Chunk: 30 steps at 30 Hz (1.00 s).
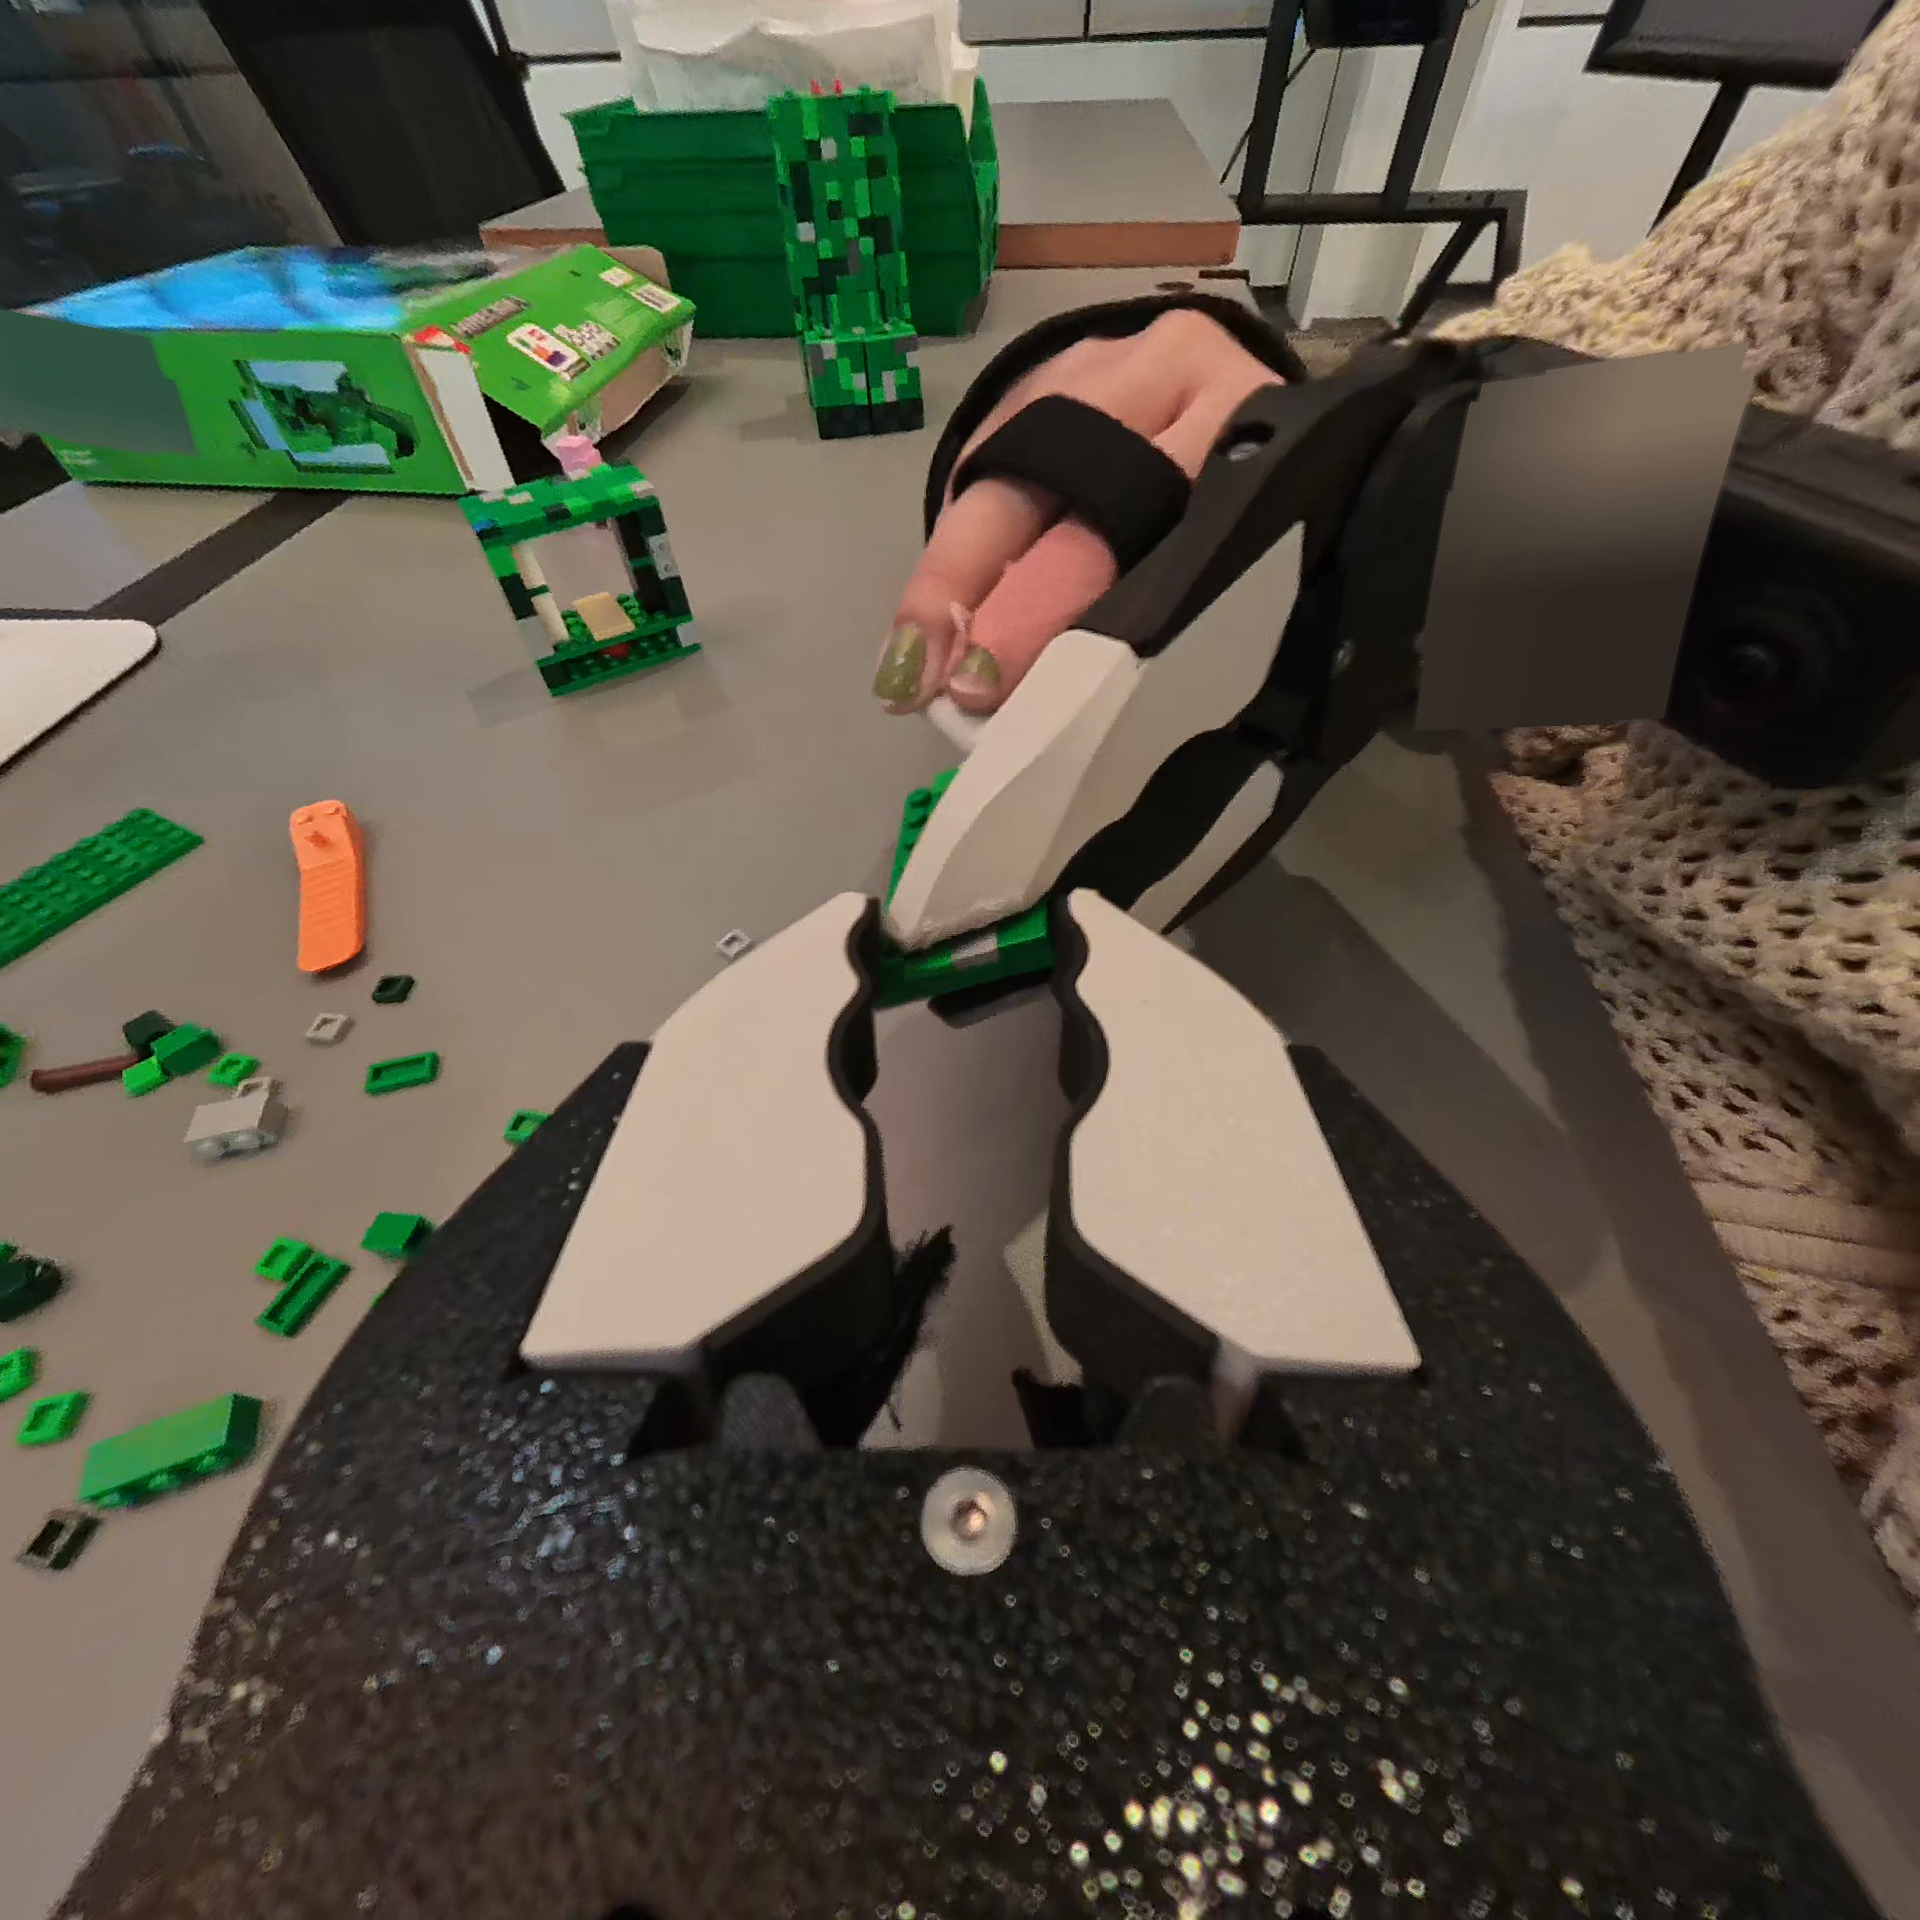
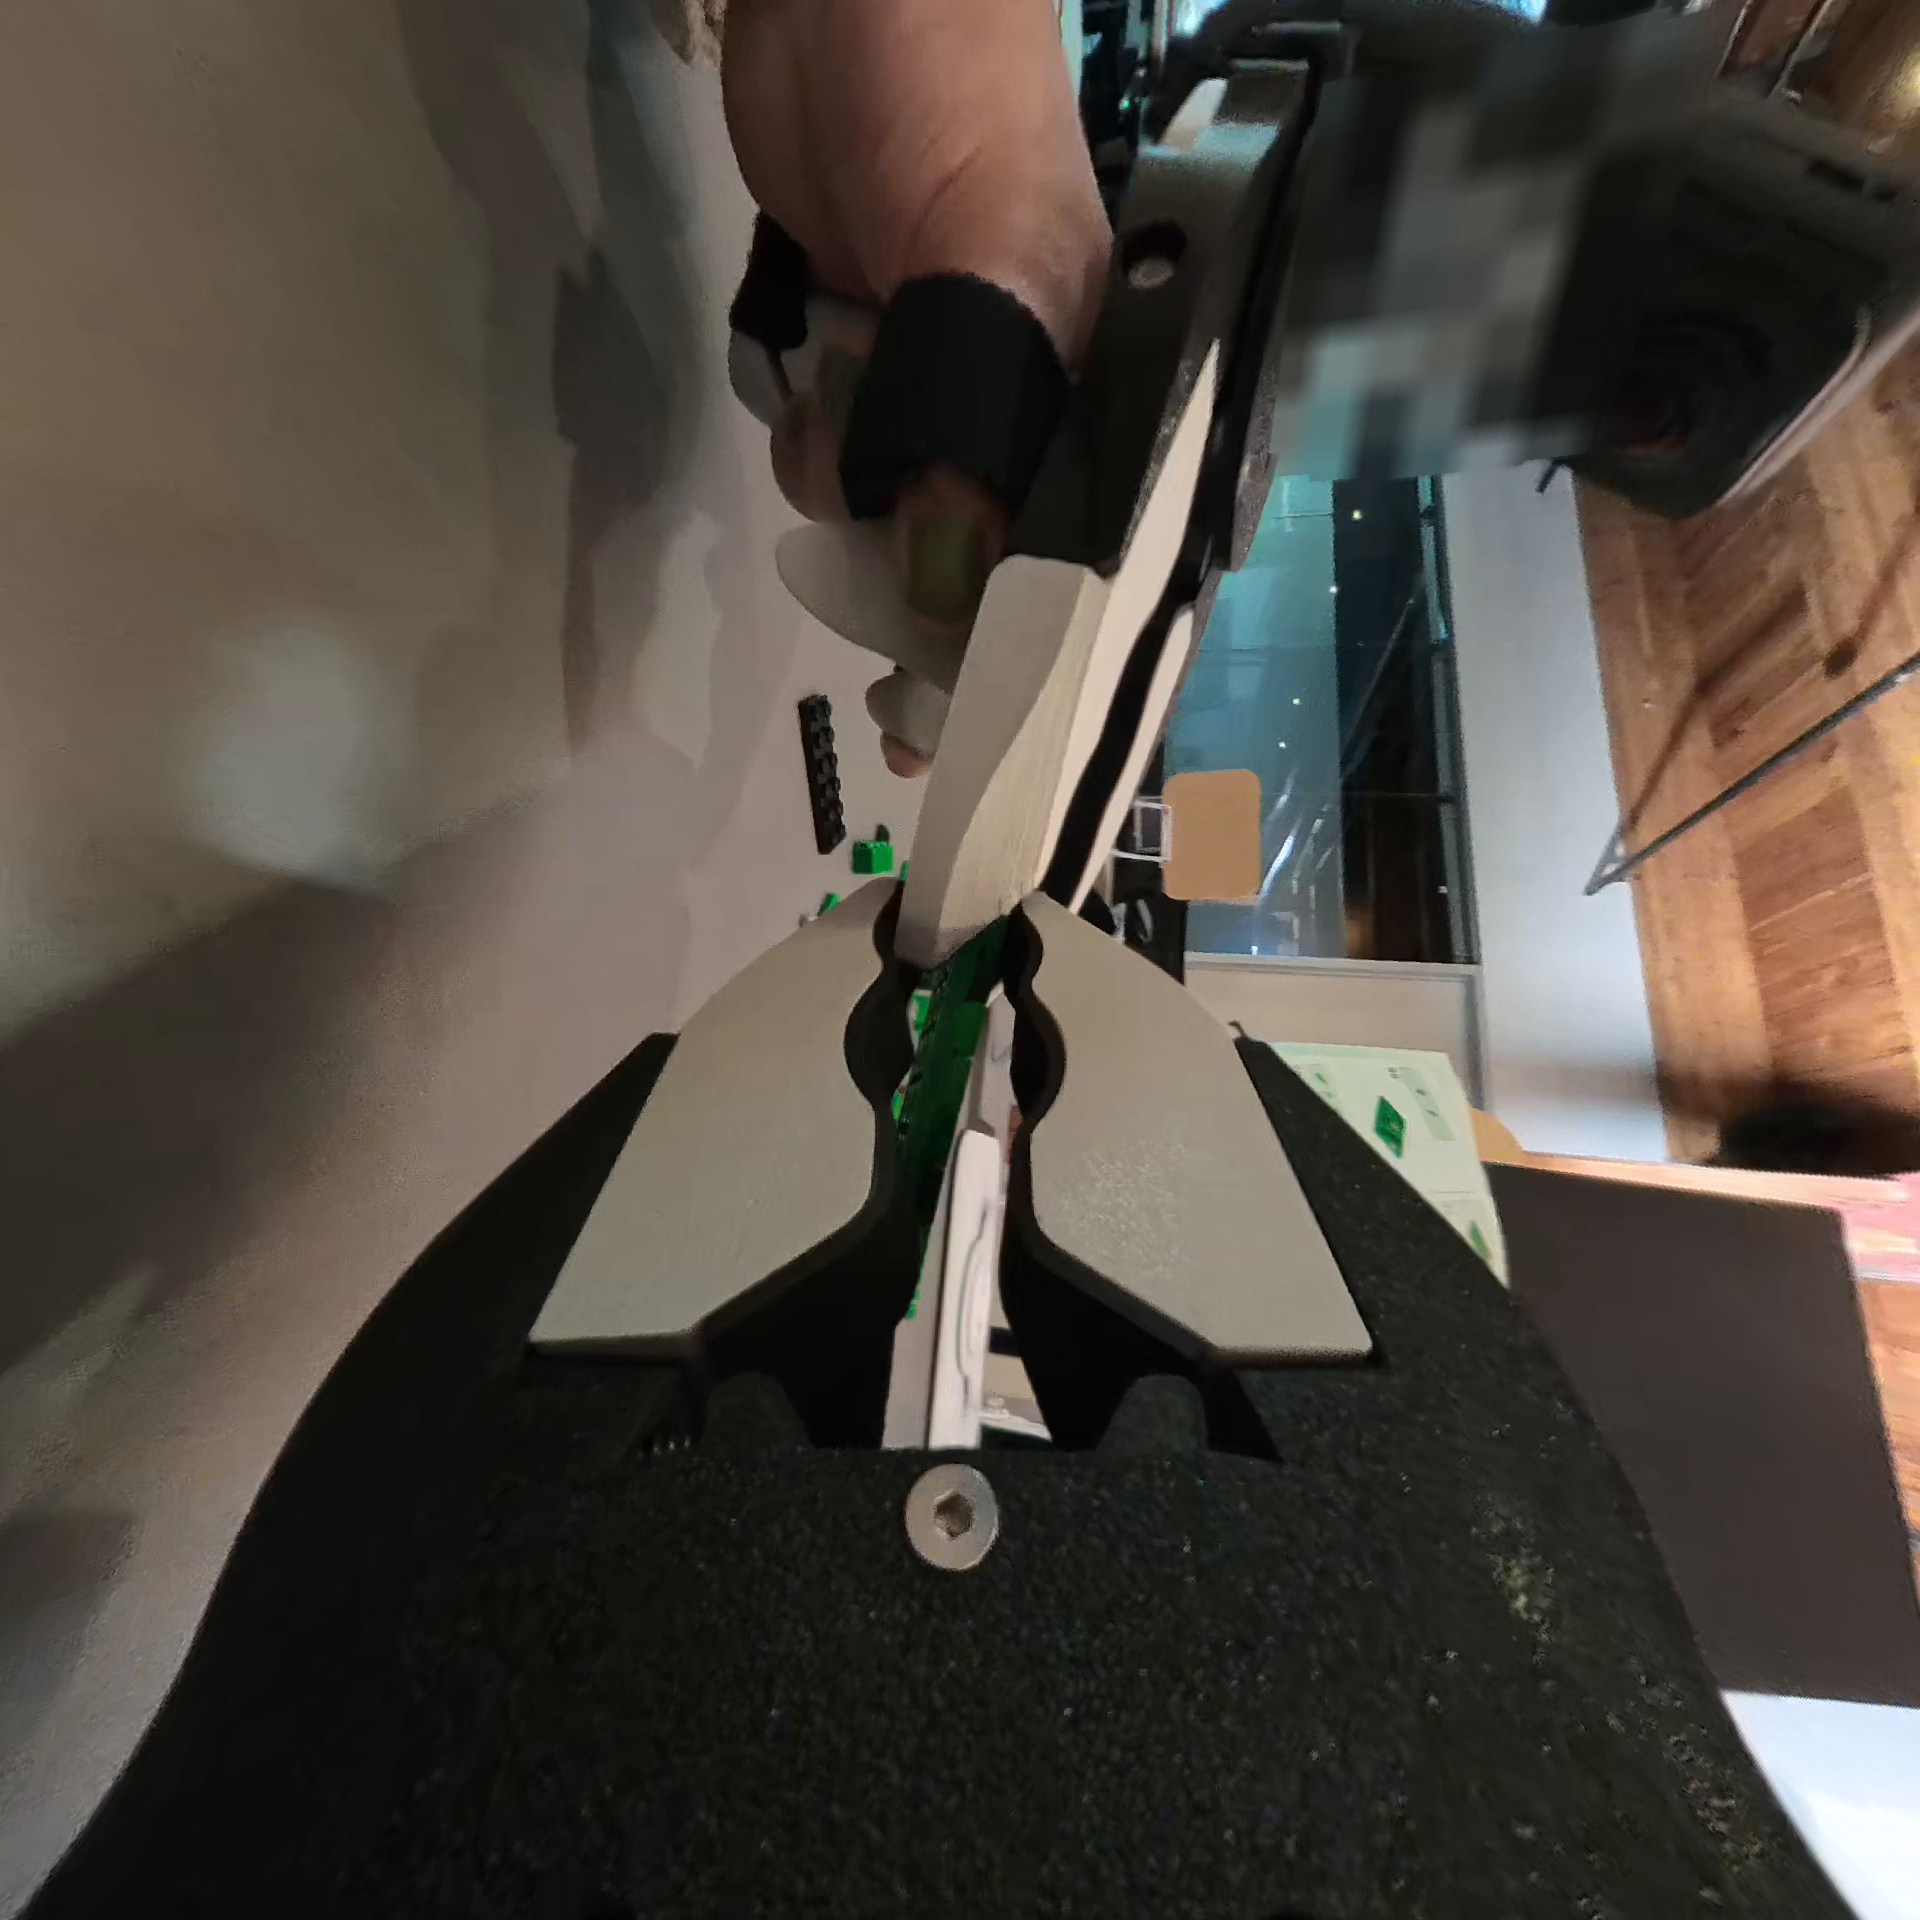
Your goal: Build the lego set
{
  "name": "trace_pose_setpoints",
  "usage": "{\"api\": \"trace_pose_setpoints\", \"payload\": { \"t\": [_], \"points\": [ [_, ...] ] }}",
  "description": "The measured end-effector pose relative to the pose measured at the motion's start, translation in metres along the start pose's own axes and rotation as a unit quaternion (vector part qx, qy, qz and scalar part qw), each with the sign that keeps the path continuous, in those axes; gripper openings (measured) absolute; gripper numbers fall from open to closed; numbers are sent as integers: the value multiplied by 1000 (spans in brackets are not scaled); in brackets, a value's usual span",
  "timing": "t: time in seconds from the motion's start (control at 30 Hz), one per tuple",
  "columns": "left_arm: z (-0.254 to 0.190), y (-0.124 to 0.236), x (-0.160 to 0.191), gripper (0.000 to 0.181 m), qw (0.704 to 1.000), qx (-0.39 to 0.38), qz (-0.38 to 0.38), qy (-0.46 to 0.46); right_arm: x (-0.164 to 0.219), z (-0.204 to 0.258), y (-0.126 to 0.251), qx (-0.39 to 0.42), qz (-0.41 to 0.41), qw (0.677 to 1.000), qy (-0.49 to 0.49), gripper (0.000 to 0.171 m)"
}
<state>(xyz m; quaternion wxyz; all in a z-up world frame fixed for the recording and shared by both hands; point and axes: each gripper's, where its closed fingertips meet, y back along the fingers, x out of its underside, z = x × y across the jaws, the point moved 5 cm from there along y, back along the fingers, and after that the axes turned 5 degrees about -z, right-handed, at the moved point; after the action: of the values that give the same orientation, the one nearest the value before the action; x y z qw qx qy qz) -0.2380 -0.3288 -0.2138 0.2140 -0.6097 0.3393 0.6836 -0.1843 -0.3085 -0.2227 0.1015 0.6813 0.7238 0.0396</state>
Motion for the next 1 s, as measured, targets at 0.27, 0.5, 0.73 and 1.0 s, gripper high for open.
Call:
{"api": "trace_pose_setpoints", "payload": {
  "t": [0.27,0.5,0.73,1.0],
  "points": [
    [-3,0,-9,32,999,-16,-32,-38,1,-6,3,5,-46,995,-87,8],
    [-6,7,-6,38,974,-51,22,-220,9,3,4,-37,-116,971,-206,7],
    [-10,4,-1,15,944,-71,41,-321,14,-8,14,-35,-165,945,-280,7],
    [-14,0,0,5,921,-87,45,-377,6,-8,15,-57,-182,939,-287,7]
  ]
}}
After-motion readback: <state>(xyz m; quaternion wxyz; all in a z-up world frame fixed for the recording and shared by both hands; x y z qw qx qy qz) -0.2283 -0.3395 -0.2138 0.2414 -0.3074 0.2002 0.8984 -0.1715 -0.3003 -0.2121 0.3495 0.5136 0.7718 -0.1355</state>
